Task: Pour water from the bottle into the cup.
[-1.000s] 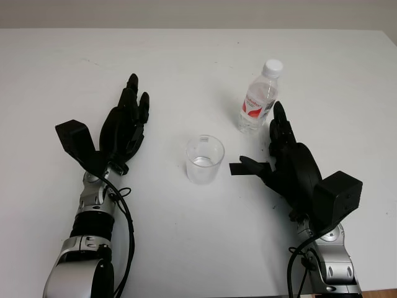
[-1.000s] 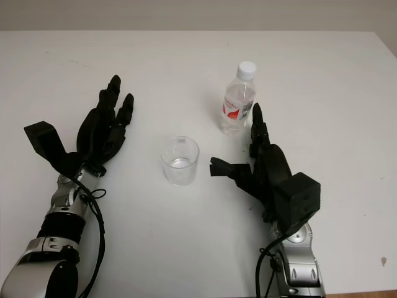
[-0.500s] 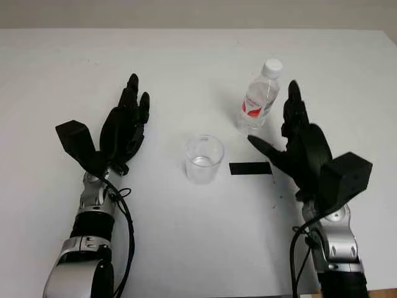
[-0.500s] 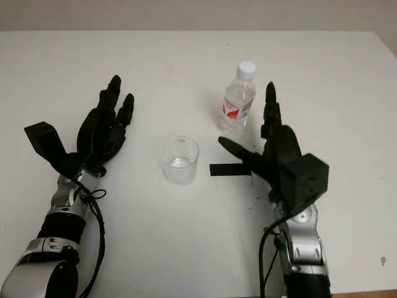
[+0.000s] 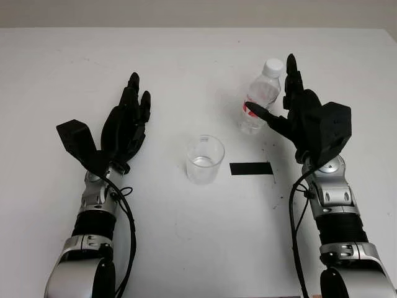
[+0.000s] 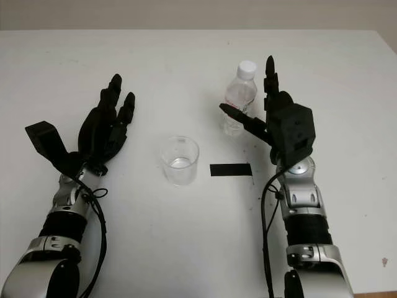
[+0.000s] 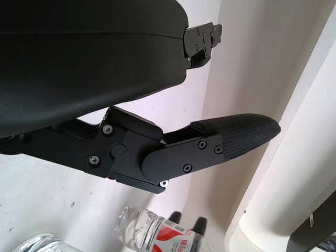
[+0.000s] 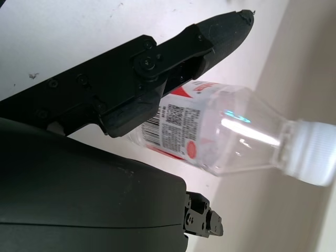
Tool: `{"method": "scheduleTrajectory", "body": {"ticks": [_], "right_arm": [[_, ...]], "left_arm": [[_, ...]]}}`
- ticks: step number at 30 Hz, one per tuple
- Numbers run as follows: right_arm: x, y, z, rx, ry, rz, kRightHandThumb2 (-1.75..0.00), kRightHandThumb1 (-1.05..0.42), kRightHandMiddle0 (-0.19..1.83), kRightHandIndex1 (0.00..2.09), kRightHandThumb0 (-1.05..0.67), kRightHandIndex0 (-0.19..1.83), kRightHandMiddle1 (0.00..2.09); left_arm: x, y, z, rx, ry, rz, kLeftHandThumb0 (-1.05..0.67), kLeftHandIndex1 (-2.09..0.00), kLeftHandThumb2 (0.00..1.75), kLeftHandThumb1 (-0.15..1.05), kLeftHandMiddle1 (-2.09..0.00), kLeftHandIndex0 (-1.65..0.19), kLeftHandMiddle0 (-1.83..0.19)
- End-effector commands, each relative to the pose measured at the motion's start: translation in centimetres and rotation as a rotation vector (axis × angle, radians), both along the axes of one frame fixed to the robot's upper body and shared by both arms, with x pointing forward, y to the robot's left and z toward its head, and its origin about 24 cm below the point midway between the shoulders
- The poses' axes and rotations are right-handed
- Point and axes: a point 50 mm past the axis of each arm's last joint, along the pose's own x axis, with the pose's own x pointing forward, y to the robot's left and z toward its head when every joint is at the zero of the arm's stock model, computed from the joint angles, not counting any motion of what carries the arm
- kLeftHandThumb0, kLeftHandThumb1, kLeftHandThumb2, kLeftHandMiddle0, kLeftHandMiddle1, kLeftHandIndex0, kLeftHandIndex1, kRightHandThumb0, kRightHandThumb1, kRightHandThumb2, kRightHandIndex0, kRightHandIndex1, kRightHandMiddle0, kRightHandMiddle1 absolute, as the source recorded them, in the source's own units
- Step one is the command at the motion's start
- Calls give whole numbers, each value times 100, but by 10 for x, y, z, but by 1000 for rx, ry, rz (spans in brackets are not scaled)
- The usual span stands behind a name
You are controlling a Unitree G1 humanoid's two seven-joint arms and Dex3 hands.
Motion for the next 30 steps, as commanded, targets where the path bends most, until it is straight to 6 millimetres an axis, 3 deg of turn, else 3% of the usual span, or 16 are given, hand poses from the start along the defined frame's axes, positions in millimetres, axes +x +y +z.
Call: {"method": "scheduleTrajectory", "body": {"ticks": [1, 9, 16, 19, 20, 21, 23, 24, 26, 28, 30], "right_arm": [[5, -1, 5, -10, -7, 5, -5, -89, -19, 0, -92, -19, 0], [17, 4, -3, 17, 66, 3, -5, -89, -19, 0, -91, -19, 0], [25, 21, -8, 54, 56, 98, -5, -87, -19, 0, -94, -19, 0], [27, 28, -7, 52, 37, 85, -4, -84, 2, 11, -87, 1, 11], [28, 30, -7, 48, 31, 70, -5, -84, 23, 24, -81, 21, 28], [29, 31, -6, 66, 26, 61, -5, -83, 24, 51, -77, 24, 62], [30, 33, -7, 96, 20, 49, -6, -86, 28, 140, -62, 33, 142], [31, 34, -7, 100, 20, 45, -6, -88, 35, 160, -59, 43, 159], [32, 36, -7, 87, 26, 40, -7, -95, 54, 185, -58, 73, 188], [32, 36, -6, 61, 25, 42, -7, -100, 63, 192, -60, 86, 198], [32, 36, -6, 4, 6, 40, -19, -104, 89, 205, -56, 108, 207]], "left_arm": [[0, 0, -3, -2, 5, 2, -85, 0, 69, 105, 0, 19, 19], [0, -1, -3, -15, 8, -3, -85, 0, 68, 105, 0, 19, 19], [0, -2, -3, -13, 7, 1, -85, 0, 68, 105, 0, 19, 19], [0, -2, -3, -3, 5, 4, -85, 0, 68, 105, 0, 19, 19], [0, -2, -3, -3, 4, 4, -85, 0, 69, 105, 0, 19, 19], [0, -2, -4, -2, 3, 5, -85, 0, 69, 105, 0, 19, 19], [0, -2, -4, -4, 4, 13, -85, 0, 69, 105, 0, 19, 19], [0, -3, -4, -9, 5, 17, -85, 0, 68, 105, 0, 19, 19], [0, -3, -4, -16, 6, 16, -85, 0, 68, 105, 0, 19, 19], [0, -3, -4, -15, 5, 15, -85, 0, 68, 105, 0, 19, 19], [0, -3, -5, -18, 7, 11, -85, 0, 69, 105, 0, 19, 19]]}}
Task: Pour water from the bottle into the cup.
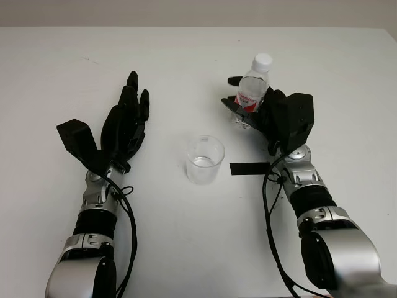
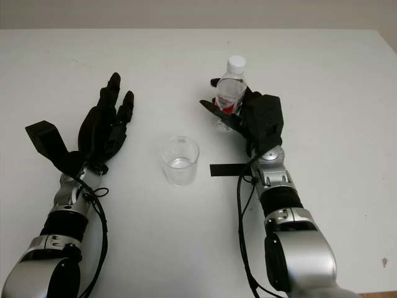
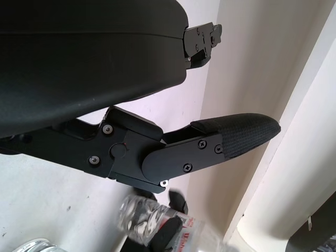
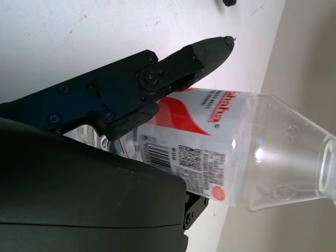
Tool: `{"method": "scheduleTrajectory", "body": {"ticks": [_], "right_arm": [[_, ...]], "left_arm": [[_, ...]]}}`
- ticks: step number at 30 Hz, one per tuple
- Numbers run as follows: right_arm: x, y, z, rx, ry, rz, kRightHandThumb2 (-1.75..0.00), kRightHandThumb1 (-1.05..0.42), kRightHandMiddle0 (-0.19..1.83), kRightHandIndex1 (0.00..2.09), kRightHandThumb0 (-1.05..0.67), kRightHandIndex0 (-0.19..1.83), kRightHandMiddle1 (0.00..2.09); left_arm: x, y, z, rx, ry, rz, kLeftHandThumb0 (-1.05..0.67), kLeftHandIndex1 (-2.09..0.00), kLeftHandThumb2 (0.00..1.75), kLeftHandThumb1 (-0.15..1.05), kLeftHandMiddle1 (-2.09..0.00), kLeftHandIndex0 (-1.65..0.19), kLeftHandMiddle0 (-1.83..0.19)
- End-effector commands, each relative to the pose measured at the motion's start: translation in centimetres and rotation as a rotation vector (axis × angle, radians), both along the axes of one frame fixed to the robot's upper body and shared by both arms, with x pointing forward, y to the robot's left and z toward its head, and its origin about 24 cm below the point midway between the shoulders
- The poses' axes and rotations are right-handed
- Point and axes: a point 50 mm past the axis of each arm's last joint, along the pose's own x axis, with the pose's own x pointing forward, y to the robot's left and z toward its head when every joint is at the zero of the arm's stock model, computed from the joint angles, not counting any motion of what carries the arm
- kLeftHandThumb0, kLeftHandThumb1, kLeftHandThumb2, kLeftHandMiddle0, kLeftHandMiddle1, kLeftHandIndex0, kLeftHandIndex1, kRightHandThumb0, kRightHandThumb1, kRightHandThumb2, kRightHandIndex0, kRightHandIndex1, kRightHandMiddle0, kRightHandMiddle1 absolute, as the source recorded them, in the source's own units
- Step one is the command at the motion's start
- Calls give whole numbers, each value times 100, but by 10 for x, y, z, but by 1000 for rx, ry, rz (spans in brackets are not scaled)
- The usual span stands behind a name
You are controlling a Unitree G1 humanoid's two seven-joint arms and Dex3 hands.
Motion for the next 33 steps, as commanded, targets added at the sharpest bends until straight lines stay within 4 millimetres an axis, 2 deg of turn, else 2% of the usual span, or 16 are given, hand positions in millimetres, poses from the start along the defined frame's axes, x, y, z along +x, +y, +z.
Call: {"method": "scheduleTrajectory", "body": {"ticks": [1, 4, 7, 12, 13, 16, 19, 21, 25, 27, 33], "right_arm": [[1, 0, 5, -44, -29, 5, -21, -104, 95, 207, -54, 113, 208], [1, 0, 5, -56, -44, 1, -30, -105, 107, 209, -53, 127, 209], [0, 0, 7, -147, -96, -18, -37, -105, 115, 209, -49, 138, 209], [0, -3, 12, -250, -150, -72, -38, -105, 119, 209, -45, 140, 209], [0, -4, 15, -322, -176, -93, -38, -105, 119, 209, -44, 140, 209], [-1, -8, 22, -466, -239, -127, -40, -105, 116, 209, -47, 138, 209], [-2, -12, 34, -619, -335, -163, -41, -105, 103, 209, -44, 135, 209], [-3, -15, 41, -706, -395, -194, -36, -105, 89, 209, -43, 127, 209], [-4, -19, 49, -841, -451, -232, -35, -105, 78, 209, -47, 115, 209], [-5, -21, 53, -888, -479, -242, -34, -105, 76, 209, -47, 112, 209], [-11, -27, 62, -1013, -599, -237, -33, -105, 81, 209, -50, 125, 209]], "left_arm": [[-2, -2, -6, -15, 16, -4, -85, 0, 69, 105, 0, 19, 19], [-1, -3, -5, -8, 15, -4, -85, 0, 69, 105, 0, 19, 19], [-1, -3, -5, -13, 12, -6, -85, 0, 70, 105, 0, 19, 19], [-1, -3, -5, -12, 10, -5, -85, 0, 69, 105, 0, 19, 19], [-1, -3, -5, -13, 10, -7, -86, 0, 69, 105, 0, 19, 19], [0, -2, -5, -17, 10, -9, -86, 0, 69, 105, 0, 19, 19], [0, -3, -5, -27, 12, -10, -85, 0, 68, 105, 0, 19, 19], [0, -3, -5, -15, 10, -7, -85, 0, 69, 105, 0, 19, 19], [0, -2, -5, -9, 8, -6, -86, 0, 70, 105, 0, 19, 19], [0, -2, -5, -11, 9, -8, -86, 0, 69, 105, 0, 19, 19], [-1, -2, -5, -15, 8, -9, -85, 0, 69, 105, 0, 19, 19]]}}
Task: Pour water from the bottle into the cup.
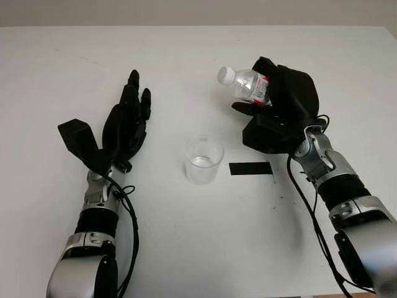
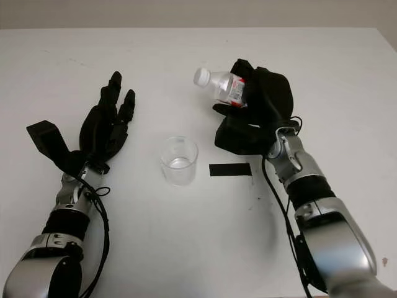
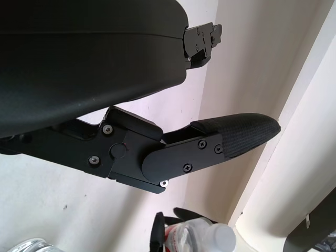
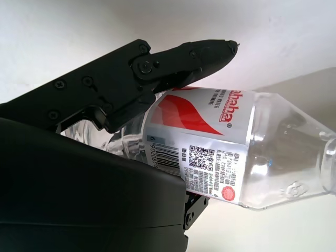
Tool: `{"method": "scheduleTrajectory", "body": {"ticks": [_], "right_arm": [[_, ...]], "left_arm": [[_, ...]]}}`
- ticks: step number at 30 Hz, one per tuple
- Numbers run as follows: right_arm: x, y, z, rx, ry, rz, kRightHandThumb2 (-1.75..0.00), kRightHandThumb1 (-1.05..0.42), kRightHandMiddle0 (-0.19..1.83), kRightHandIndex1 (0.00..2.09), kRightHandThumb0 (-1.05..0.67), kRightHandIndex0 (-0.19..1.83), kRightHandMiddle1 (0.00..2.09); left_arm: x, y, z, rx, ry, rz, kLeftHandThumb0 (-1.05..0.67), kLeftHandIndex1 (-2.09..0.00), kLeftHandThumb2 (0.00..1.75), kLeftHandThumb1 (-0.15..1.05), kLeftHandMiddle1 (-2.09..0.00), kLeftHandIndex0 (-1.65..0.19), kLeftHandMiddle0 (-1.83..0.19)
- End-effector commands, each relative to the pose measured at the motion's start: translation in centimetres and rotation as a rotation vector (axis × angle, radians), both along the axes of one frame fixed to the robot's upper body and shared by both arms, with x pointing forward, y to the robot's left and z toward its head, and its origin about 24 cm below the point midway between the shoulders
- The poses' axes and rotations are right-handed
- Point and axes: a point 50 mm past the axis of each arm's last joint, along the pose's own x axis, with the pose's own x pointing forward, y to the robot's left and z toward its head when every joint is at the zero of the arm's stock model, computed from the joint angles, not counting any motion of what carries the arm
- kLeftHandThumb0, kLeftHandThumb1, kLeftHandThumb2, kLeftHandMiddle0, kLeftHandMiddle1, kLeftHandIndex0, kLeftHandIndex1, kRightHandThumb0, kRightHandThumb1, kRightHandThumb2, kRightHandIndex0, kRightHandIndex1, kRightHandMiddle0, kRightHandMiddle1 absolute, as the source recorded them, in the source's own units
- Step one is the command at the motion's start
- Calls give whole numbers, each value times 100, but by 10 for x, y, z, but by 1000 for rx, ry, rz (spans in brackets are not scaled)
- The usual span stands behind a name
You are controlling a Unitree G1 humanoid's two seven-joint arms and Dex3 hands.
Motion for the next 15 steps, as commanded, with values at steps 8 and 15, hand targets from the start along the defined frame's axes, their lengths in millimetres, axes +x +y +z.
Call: {"method": "scheduleTrajectory", "body": {"ticks": [8, 15], "right_arm": [[-6, -2, 18, -180, -99, 55, -36, -105, 81, 209, -50, 124, 209], [-9, 4, 16, -206, -146, 114, -27, -105, 86, 209, -50, 125, 209]], "left_arm": [[-2, -2, -5, -12, 15, -8, -84, 0, 70, 105, 0, 19, 19], [-1, -3, -4, 2, 16, 3, -85, 0, 70, 105, 0, 19, 19]]}}
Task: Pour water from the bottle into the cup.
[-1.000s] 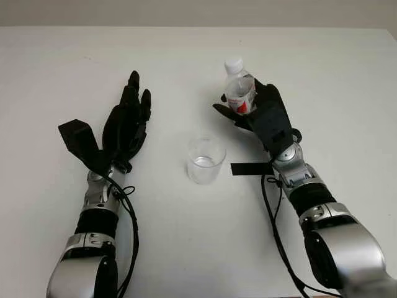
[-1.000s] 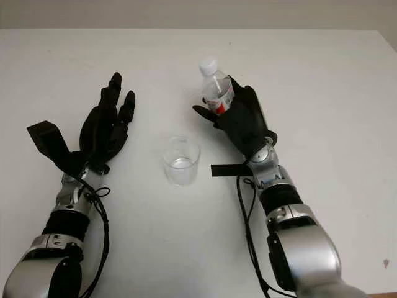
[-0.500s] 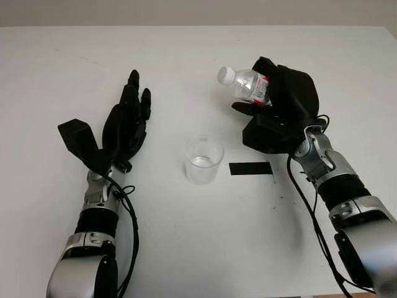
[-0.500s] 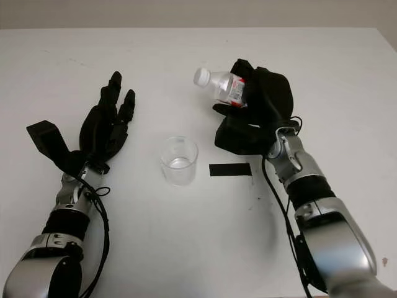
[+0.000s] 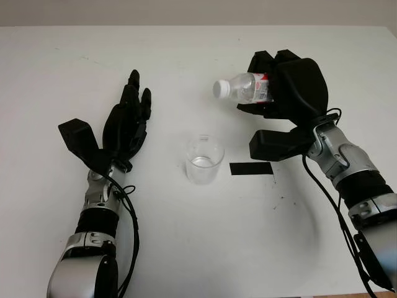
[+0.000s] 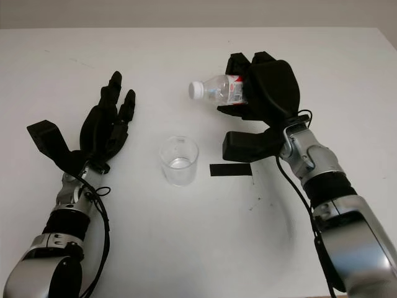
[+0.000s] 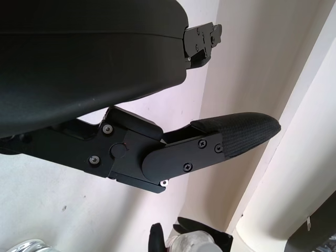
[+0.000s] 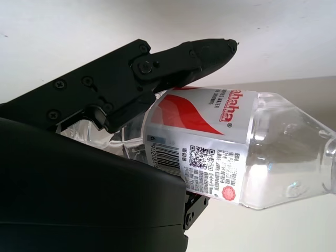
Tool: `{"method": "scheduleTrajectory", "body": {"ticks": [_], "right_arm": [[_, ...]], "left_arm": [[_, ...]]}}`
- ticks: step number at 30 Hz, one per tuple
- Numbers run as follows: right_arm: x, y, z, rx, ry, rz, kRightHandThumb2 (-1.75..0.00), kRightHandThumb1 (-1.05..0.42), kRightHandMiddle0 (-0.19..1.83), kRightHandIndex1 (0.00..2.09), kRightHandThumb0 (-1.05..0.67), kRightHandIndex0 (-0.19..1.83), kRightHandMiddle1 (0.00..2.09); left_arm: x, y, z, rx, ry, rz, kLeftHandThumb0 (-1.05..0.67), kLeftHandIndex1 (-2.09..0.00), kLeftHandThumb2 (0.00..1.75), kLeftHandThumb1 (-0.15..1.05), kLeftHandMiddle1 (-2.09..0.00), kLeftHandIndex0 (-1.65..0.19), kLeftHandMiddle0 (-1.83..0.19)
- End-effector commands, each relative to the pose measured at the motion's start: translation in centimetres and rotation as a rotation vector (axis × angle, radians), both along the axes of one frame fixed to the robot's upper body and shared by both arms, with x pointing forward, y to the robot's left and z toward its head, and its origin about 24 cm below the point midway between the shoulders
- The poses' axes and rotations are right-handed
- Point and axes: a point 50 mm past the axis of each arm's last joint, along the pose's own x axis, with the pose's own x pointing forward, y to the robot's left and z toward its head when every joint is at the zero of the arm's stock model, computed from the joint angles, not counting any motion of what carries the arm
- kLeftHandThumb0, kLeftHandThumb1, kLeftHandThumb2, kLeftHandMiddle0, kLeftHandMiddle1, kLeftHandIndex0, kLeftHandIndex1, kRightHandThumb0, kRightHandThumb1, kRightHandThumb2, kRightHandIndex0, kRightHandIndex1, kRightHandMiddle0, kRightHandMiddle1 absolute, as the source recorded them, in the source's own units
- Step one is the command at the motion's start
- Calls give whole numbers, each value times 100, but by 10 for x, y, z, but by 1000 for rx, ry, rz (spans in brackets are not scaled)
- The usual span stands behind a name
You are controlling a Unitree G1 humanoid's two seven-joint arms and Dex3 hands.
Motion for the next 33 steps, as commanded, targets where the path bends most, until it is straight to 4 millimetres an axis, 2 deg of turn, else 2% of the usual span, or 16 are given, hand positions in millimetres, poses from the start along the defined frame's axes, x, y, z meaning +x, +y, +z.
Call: {"method": "scheduleTrajectory", "body": {"ticks": [1, 15, 33], "right_arm": [[-1, 1, 10, -16, -51, 22, -26, -105, 87, 209, -50, 125, 209], [-4, 9, 15, -65, -92, 80, -31, -105, 94, 209, -51, 131, 209], [-16, 10, 17, -187, -356, 183, -39, -105, 89, 209, -54, 127, 209]], "left_arm": [[-2, -1, -5, 1, 13, -2, -85, 0, 70, 105, 0, 19, 19], [-1, -3, -5, 3, 11, 1, -84, 0, 71, 105, 0, 19, 19], [-2, -4, -6, -7, 15, 8, -86, 0, 70, 105, 0, 19, 19]]}}
